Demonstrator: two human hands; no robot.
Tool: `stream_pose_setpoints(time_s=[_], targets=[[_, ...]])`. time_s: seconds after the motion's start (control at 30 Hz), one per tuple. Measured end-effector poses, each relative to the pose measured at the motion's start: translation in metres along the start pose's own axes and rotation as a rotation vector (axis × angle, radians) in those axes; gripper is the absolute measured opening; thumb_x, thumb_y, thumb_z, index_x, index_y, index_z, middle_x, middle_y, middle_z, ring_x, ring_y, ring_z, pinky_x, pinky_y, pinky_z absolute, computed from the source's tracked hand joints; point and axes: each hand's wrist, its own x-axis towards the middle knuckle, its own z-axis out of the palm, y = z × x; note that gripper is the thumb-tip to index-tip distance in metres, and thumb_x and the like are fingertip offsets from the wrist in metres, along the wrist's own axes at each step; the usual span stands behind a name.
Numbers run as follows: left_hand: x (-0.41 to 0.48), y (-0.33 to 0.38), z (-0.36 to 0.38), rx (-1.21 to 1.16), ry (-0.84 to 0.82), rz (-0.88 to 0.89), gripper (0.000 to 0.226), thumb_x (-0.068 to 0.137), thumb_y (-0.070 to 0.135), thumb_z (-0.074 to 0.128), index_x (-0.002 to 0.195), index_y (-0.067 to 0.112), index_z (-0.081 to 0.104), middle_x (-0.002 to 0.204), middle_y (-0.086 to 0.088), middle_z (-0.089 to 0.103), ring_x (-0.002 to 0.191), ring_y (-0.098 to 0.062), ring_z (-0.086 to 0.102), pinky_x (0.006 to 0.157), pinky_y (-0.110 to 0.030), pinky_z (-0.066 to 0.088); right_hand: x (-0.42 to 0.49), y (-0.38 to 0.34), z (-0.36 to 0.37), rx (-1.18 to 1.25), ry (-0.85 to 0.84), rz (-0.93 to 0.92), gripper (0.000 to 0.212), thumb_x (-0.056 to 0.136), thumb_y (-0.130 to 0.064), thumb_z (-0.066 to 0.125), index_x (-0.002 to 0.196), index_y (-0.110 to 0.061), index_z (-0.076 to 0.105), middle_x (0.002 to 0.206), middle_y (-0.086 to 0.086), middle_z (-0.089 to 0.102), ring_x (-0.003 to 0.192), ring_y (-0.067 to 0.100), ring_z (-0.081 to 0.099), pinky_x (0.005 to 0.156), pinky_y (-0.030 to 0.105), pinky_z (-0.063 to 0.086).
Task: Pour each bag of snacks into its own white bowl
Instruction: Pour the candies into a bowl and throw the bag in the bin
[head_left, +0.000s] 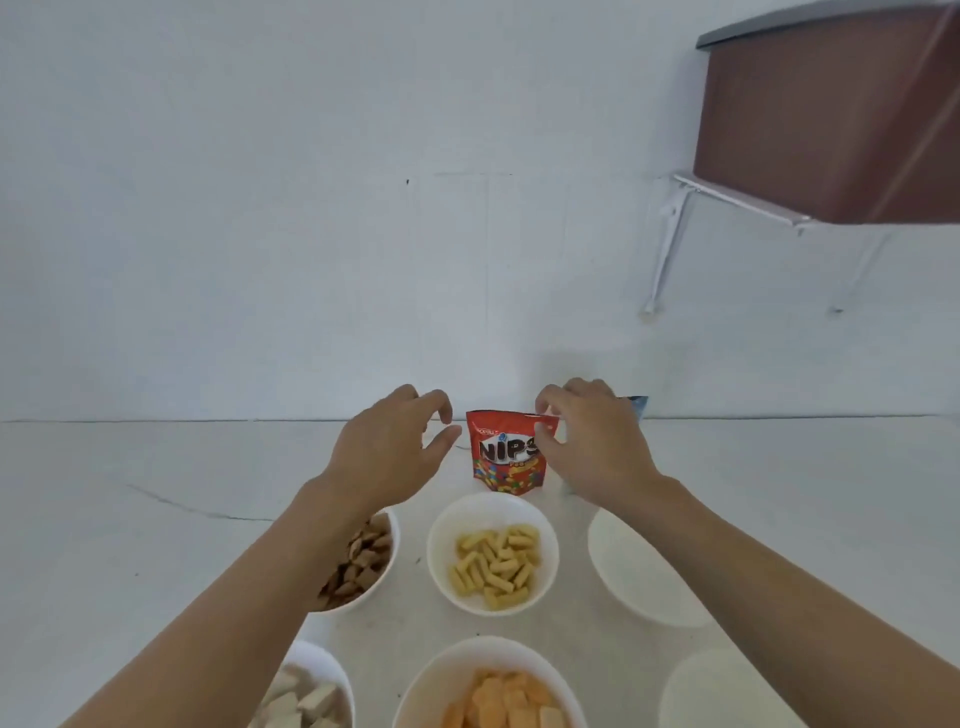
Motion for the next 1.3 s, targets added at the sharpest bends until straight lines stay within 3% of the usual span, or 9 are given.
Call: stream_pose_setpoints(time_s=[0.17, 0.43, 0.73, 1.1, 1.3], targets=[[0.050, 0.009, 0.040, -0.001, -0.010, 0.051, 0.023, 0.099, 0.045, 0.055, 0.114, 0.029, 0.062, 0.102, 0.003, 0.060, 0.088, -0.019, 0.061, 0.079, -0.036, 0.053, 0.025, 0.035, 0.015, -0.021, -0.055, 0.043, 0.020, 0.096, -0.033, 0.054, 0.114, -0.027, 0.059, 0.111, -0.008, 0.061, 0.111, 0.017, 0.050, 0.091, 0.040, 0.040], [0.086, 0.000, 0.086, 0.000, -0.083, 0.051, 0.023, 0.099, 0.041, 0.056, 0.117, 0.027, 0.061, 0.104, 0.000, 0.057, 0.094, -0.022, 0.056, 0.078, -0.038, 0.052, 0.052, 0.046, 0.057, -0.121, -0.123, -0.034, 0.024, 0.095, -0.031, 0.051, 0.117, -0.027, 0.061, 0.112, -0.007, 0.065, 0.118, 0.018, 0.047, 0.102, 0.047, 0.027], [0.088, -0.012, 0.091, -0.036, -0.106, 0.034, 0.019, 0.104, 0.026, 0.049, 0.113, 0.022, 0.065, 0.103, 0.001, 0.065, 0.089, -0.025, 0.061, 0.074, -0.036, 0.049, 0.061, 0.045, 0.075, -0.190, -0.126, -0.098, 0.023, 0.092, -0.015, 0.058, 0.107, -0.029, 0.067, 0.096, -0.010, 0.071, 0.109, 0.017, 0.048, 0.092, 0.044, 0.019], [0.074, -0.035, 0.020, -0.012, 0.160, 0.038, 0.016, 0.101, 0.017, 0.056, 0.103, 0.015, 0.072, 0.095, -0.002, 0.066, 0.081, -0.027, 0.061, 0.065, -0.033, 0.042, 0.077, -0.012, 0.055, 0.007, 0.096, -0.175, 0.018, 0.092, -0.008, 0.057, 0.101, -0.016, 0.070, 0.087, 0.000, 0.069, 0.088, 0.025, 0.057, 0.073, 0.035, 0.031], [0.032, -0.072, -0.038, 0.033, 0.340, -0.006, 0.014, 0.098, 0.011, 0.059, 0.099, 0.013, 0.073, 0.091, -0.003, 0.066, 0.076, -0.024, 0.059, 0.064, -0.030, 0.038, 0.085, -0.085, 0.047, 0.110, 0.160, -0.301, 0.018, 0.090, -0.006, 0.057, 0.097, -0.016, 0.070, 0.082, 0.001, 0.068, 0.081, 0.027, 0.056, 0.069, 0.033, 0.029]])
